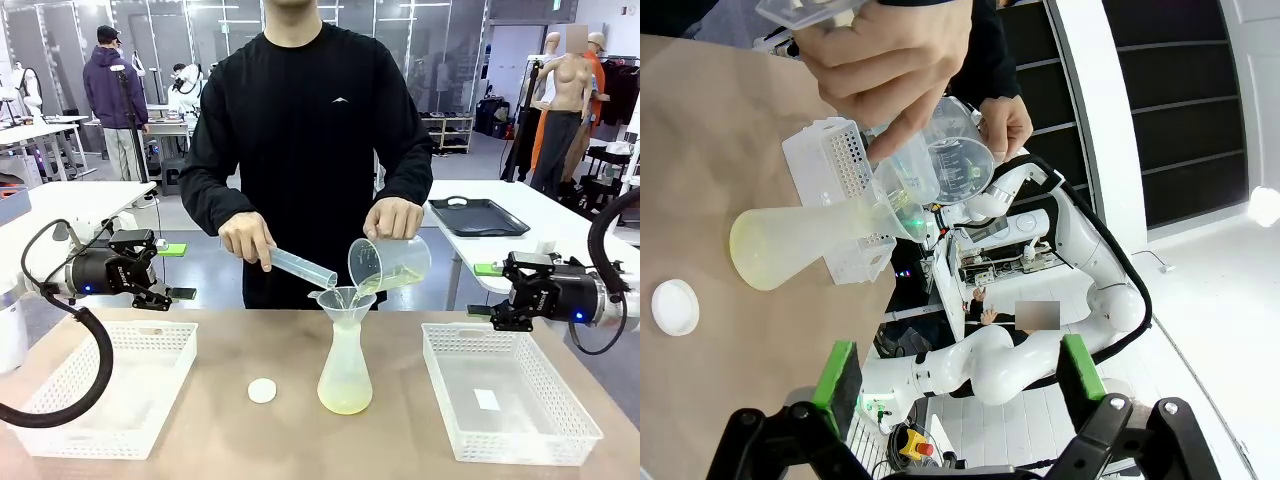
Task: Prepare the solutions needed for the experiment.
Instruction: Once the solution is in the Big flask , pick up the Plastic Funnel and place it back into the right Organizing basket.
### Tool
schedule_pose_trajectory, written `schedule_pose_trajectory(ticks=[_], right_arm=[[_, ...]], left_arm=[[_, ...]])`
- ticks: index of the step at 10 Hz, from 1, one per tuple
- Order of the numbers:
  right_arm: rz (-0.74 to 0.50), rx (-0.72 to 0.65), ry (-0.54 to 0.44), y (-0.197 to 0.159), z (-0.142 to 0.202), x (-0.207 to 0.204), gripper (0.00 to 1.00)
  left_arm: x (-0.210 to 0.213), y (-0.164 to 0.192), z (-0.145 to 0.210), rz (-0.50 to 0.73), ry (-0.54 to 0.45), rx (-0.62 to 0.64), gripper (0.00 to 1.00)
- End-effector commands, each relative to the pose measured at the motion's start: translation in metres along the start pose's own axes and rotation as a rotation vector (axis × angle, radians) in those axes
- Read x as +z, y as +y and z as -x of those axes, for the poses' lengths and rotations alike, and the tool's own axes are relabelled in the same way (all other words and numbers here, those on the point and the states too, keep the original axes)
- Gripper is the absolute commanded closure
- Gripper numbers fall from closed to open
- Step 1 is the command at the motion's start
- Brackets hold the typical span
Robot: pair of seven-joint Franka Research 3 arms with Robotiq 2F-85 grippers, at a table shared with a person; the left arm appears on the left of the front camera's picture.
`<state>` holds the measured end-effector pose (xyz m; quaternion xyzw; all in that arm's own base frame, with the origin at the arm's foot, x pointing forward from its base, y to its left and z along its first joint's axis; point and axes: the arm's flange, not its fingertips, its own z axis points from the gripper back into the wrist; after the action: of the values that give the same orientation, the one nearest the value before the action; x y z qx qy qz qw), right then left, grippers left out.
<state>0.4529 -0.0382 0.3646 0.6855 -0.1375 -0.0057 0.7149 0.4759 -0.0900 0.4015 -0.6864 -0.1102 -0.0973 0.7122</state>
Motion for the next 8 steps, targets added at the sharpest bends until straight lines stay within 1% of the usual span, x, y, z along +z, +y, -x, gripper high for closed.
schedule_pose_trajectory(ticks=[1,8], right_arm=[[0.007,-0.001,-0.003,0.0010,0.0019,-0.0016,0.04],[0.007,-0.001,-0.003,0.0010,0.0019,-0.0016,0.04]], left_arm=[[-0.0004,-0.0006,-0.0006,0.000,0.000,0.001,0.00],[-0.0004,-0.0006,-0.0006,0.000,0.000,0.001,0.00]])
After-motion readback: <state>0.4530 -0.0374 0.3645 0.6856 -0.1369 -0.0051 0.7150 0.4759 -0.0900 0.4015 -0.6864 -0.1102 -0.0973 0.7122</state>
